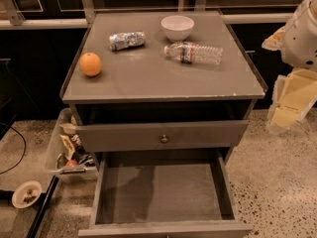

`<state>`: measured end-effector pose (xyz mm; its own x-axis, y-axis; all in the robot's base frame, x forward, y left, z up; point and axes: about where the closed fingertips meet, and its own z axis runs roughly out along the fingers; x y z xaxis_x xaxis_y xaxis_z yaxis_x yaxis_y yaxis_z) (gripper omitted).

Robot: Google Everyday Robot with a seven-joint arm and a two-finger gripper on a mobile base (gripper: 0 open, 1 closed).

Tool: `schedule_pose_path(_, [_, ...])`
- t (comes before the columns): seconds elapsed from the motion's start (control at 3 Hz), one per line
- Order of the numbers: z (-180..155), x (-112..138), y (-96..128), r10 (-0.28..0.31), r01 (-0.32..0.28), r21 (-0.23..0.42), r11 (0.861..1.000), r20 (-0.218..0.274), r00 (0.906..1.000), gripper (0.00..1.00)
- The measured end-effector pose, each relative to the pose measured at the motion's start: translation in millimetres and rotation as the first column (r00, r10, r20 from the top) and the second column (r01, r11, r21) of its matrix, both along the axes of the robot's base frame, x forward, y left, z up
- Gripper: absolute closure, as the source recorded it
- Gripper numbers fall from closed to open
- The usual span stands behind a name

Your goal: Place water bottle into middle drawer

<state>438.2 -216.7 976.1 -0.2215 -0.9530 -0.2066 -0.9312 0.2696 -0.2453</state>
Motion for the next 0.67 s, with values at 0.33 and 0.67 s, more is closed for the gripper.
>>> schedule_pose_path(0.33, [2, 7, 1, 0.005, -0.005, -0.005, 1.000, 0.019, 0.9998, 0.00])
schedule_pose_path(0.67, [3, 27, 3, 0.024, -0.024, 0.003, 1.000, 0.078, 0.9967, 0.00])
